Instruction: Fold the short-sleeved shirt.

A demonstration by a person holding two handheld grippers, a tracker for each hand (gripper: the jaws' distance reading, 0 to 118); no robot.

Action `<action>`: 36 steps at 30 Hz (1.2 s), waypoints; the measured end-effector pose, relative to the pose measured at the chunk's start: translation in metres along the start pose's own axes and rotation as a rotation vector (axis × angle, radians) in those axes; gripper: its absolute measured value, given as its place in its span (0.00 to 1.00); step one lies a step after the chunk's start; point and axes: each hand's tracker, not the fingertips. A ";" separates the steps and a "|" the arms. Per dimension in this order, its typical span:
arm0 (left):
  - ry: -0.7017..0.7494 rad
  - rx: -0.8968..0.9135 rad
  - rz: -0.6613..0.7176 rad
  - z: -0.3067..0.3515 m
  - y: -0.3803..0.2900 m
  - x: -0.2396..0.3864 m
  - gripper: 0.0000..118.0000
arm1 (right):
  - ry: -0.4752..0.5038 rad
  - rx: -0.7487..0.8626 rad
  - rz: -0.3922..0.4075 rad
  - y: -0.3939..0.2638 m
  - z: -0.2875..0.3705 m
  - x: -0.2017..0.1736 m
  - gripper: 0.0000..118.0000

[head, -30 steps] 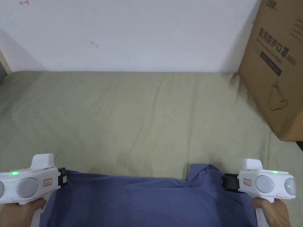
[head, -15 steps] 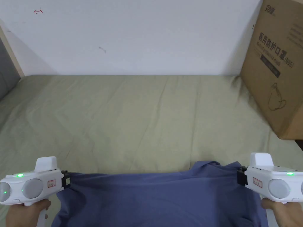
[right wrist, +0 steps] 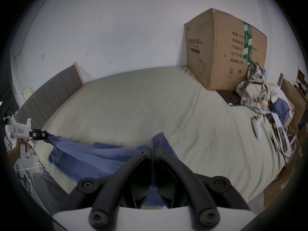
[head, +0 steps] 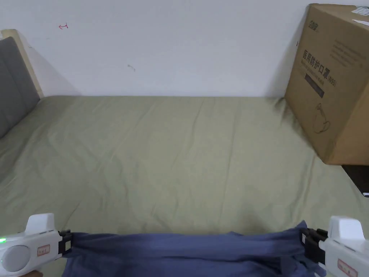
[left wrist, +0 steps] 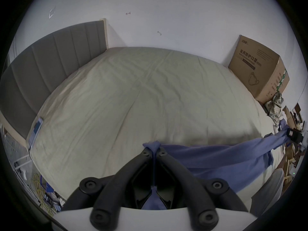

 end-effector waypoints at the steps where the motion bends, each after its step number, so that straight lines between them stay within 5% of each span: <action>1: -0.002 -0.012 0.005 0.000 -0.010 -0.004 0.00 | -0.008 -0.014 -0.007 -0.012 0.004 0.000 0.02; 6: 0.010 -0.065 0.013 -0.010 -0.060 -0.009 0.00 | -0.046 -0.112 -0.088 -0.066 -0.001 0.006 0.02; 17: 0.090 -0.106 -0.011 -0.025 -0.100 0.004 0.02 | -0.139 -0.213 -0.122 -0.114 -0.034 0.009 0.07; 18: 0.091 -0.106 -0.013 -0.022 -0.098 0.004 0.09 | -0.144 -0.205 -0.122 -0.109 -0.027 0.000 0.15; 20: 0.085 -0.106 -0.008 -0.011 -0.091 0.008 0.37 | -0.151 -0.172 -0.121 -0.096 -0.012 -0.007 0.55; 23: 0.005 0.009 0.104 0.014 -0.076 0.009 0.63 | -0.152 -0.070 -0.075 -0.067 0.010 -0.018 0.73; 25: -0.018 0.102 0.108 0.040 -0.058 0.019 0.94 | -0.140 0.035 -0.040 -0.041 0.029 -0.028 0.85; 36: -0.007 0.647 0.031 0.133 0.016 0.085 0.97 | -0.196 0.520 0.123 0.057 0.092 -0.086 0.85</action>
